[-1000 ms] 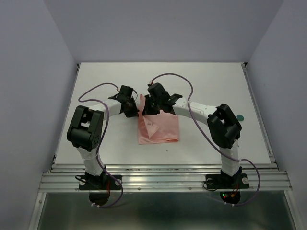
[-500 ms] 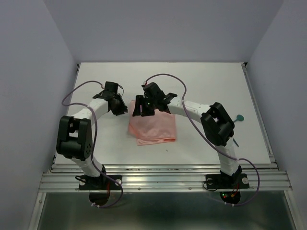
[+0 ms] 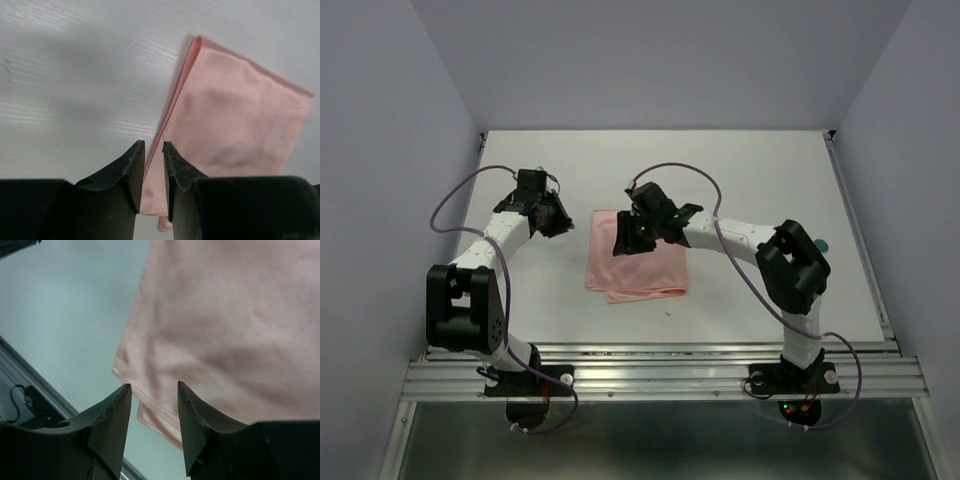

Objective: Fold the napkin into a case and place the utensils inside
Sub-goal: Fold the rectangle-folded napkin at the center of the board, then smooth out the square-folded napkin at the center of the board.

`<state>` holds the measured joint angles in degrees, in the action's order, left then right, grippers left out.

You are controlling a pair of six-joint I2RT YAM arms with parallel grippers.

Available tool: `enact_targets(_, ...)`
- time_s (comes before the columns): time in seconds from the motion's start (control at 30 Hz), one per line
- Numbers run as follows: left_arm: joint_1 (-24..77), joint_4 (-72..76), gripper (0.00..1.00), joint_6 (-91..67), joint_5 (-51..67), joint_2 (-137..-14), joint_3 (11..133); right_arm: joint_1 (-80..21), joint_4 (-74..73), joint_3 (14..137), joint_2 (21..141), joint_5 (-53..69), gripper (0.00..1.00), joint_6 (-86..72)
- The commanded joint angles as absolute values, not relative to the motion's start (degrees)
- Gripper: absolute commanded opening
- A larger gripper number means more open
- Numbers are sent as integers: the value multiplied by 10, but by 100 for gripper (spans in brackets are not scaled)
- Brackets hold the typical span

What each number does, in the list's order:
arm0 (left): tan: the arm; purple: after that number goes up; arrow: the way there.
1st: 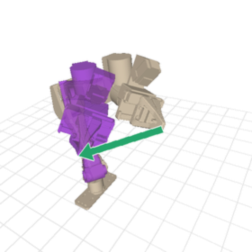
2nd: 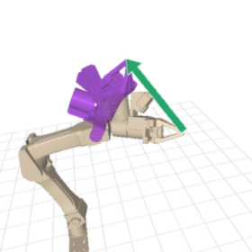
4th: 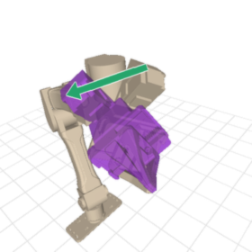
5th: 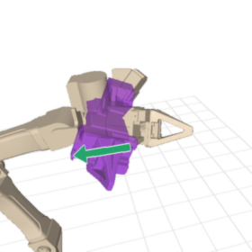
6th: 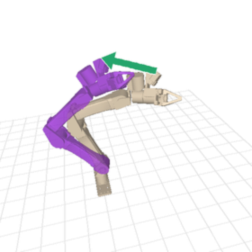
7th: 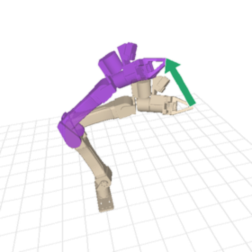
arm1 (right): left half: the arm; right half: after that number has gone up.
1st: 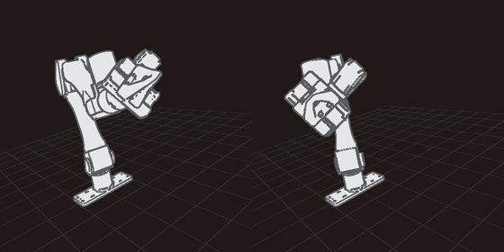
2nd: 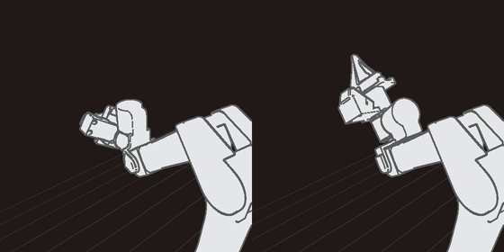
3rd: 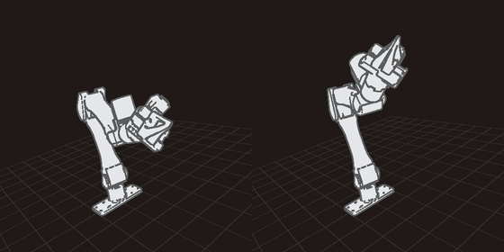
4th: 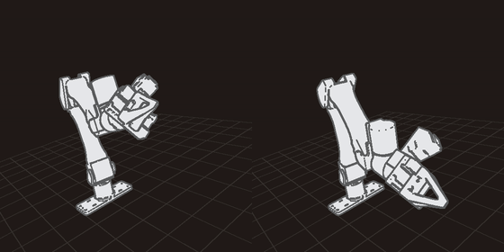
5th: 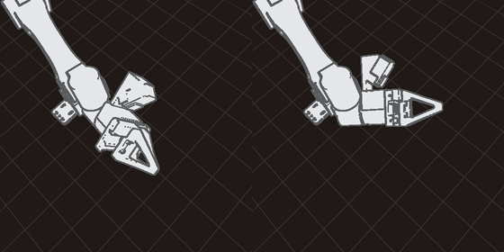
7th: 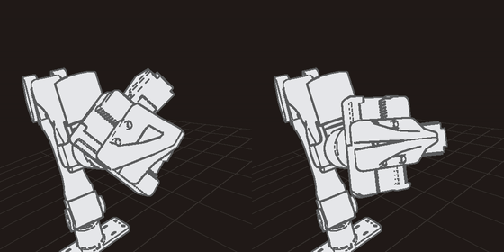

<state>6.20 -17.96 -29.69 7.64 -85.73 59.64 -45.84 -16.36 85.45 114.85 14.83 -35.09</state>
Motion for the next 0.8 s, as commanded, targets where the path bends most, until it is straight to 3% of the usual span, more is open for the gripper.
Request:
enact_targets(0.0,76,-179,33,-266,106,-858,563,-463,-168,787,1066,91,47,-326)
enact_targets(0.1,89,-187,36,-257,114,-855,541,-458,-173,745,1018,5,47,-330)
enact_targets(0.23,114,-199,59,-270,119,-825,502,-404,-174,679,977,-5,48,-342)
enact_targets(0.4,136,-220,59,-315,86,-782,447,-340,-174,632,946,-5,50,-335)
enact_targets(0.77,202,-196,58,-402,91,-766,374,-334,-177,610,946,14,53,-331)
